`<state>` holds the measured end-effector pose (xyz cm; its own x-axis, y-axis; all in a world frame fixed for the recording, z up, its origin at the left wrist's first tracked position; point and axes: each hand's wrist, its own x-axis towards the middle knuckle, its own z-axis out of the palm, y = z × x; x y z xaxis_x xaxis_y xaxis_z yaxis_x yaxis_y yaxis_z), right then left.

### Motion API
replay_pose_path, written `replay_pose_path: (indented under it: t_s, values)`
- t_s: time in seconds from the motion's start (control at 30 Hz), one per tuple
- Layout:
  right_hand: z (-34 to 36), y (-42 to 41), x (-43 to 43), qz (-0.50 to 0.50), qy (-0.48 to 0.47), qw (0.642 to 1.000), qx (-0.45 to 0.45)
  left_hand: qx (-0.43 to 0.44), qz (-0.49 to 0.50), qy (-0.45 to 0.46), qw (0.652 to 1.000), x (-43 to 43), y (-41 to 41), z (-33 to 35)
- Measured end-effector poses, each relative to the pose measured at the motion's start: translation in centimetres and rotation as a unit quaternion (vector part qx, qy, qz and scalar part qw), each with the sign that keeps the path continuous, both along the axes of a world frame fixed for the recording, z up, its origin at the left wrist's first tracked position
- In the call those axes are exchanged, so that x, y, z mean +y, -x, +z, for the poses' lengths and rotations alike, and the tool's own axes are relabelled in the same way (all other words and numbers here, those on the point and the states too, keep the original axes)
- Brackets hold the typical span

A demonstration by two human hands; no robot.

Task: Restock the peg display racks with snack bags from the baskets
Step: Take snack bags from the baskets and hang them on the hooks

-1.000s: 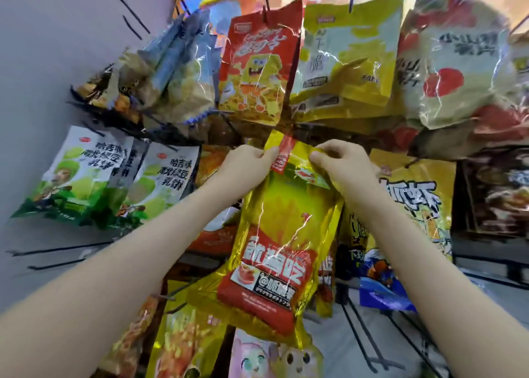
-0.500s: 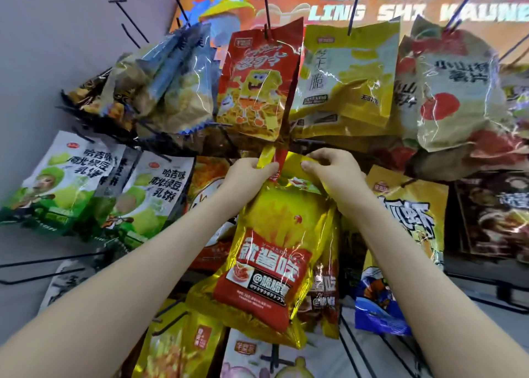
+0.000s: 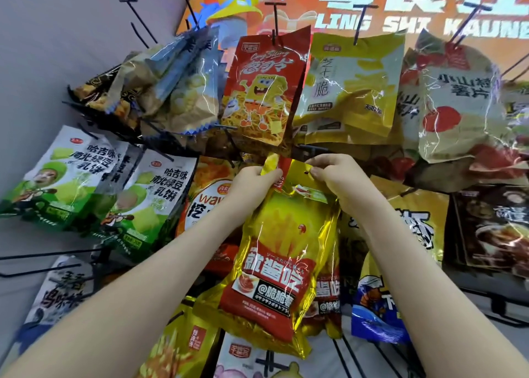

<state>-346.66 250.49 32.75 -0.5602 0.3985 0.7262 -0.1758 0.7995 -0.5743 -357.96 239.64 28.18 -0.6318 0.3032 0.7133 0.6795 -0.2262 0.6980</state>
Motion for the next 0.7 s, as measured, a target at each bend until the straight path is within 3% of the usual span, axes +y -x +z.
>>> replay_pose_path:
  t_s: [0.17, 0.3, 0.37, 0.47, 0.57, 0.63, 0.7]
  values:
    - [0.4, 0.3, 0.0, -0.049, -0.014, 0.999, 0.005, 0.015, 0.046, 0.043, 0.998, 0.2, -0.1, 0.7]
    - [-0.1, 1.1, 0.5, -0.126, -0.086, 0.988, -0.025, 0.028, 0.081, 0.077, 0.993, 0.5, 0.2, 0.4]
    - [-0.7, 1.6, 0.6, -0.202, -0.139, 0.969, -0.025, 0.042, 0.109, 0.077, 0.990, 0.6, 0.2, -0.1]
    - [-2.4, 1.7, 0.5, -0.310, -0.247, 0.917, 0.047, 0.092, 0.150, 0.056, 0.983, 0.5, -0.3, -1.0]
    - [-4.9, 1.3, 0.4, -0.295, -0.276, 0.913, 0.061, 0.207, 0.138, 0.068, 0.966, -0.2, -0.7, -2.7]
    - [-6.6, 1.1, 0.5, -0.261, -0.272, 0.926, 0.001, 0.285, 0.158, 0.130, 0.936, -0.5, -0.7, -3.9]
    - [-7.4, 1.1, 0.7, -0.217, -0.250, 0.942, -0.055, 0.308, 0.171, 0.213, 0.911, -0.3, -0.1, -4.6]
